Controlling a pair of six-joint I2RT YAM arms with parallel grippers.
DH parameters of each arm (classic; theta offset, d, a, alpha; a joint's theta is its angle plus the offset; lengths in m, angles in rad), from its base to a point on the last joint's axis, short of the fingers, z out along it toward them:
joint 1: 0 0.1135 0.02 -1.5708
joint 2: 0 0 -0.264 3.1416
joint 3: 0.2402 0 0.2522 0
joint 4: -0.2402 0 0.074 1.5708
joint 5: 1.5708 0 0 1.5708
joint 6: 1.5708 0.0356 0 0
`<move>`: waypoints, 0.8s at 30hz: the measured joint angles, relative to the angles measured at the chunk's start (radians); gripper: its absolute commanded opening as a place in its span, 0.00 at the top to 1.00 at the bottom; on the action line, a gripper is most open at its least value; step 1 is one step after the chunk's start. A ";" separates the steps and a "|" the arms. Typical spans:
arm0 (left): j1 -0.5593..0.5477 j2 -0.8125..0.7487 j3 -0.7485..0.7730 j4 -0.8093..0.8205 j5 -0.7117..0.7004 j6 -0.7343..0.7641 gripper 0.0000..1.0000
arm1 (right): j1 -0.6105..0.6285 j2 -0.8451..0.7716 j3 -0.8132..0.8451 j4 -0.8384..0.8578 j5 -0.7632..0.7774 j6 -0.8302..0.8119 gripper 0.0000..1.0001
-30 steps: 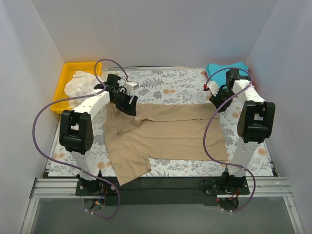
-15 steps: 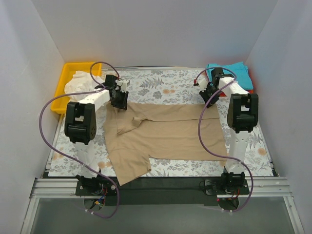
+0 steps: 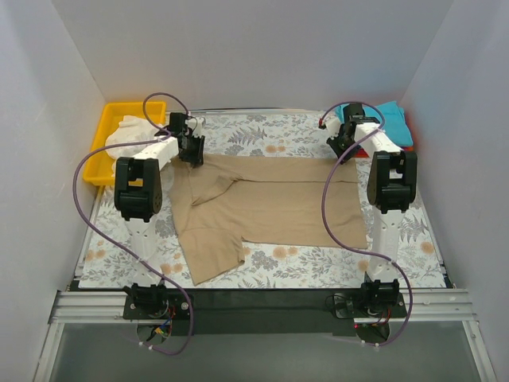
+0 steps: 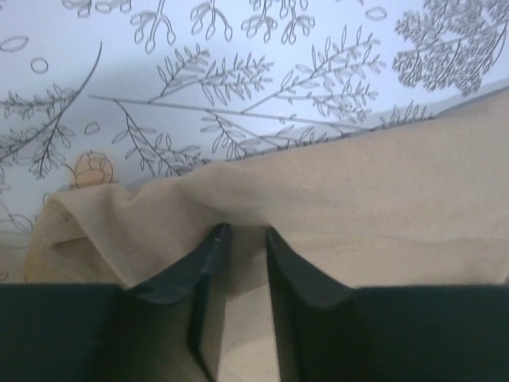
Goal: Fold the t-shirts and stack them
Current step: Fold the tshirt
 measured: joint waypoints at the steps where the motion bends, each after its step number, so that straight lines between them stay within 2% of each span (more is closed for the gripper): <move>1: 0.002 0.008 0.015 -0.001 0.004 0.002 0.68 | 0.000 0.000 0.000 0.006 0.000 -0.001 0.75; 2: 0.002 0.011 0.023 -0.001 0.015 0.004 0.66 | 0.001 0.000 0.000 0.010 -0.002 0.000 0.71; 4: 0.005 0.011 0.025 -0.006 0.055 0.013 0.61 | 0.005 -0.006 -0.007 0.024 -0.016 -0.003 0.70; 7: 0.008 -0.017 -0.002 -0.012 0.143 0.019 0.60 | 0.010 -0.041 -0.046 0.026 -0.050 -0.003 0.69; 16: -0.024 -0.206 -0.098 -0.013 0.247 0.047 0.64 | 0.064 -0.248 -0.114 -0.002 -0.124 0.003 0.69; 21: -0.072 -0.192 -0.121 -0.011 0.251 0.053 0.64 | 0.056 -0.329 -0.173 -0.008 -0.127 -0.002 0.69; 24: -0.101 -0.155 -0.121 -0.010 0.250 0.050 0.69 | 0.048 -0.344 -0.205 -0.017 -0.127 -0.003 0.69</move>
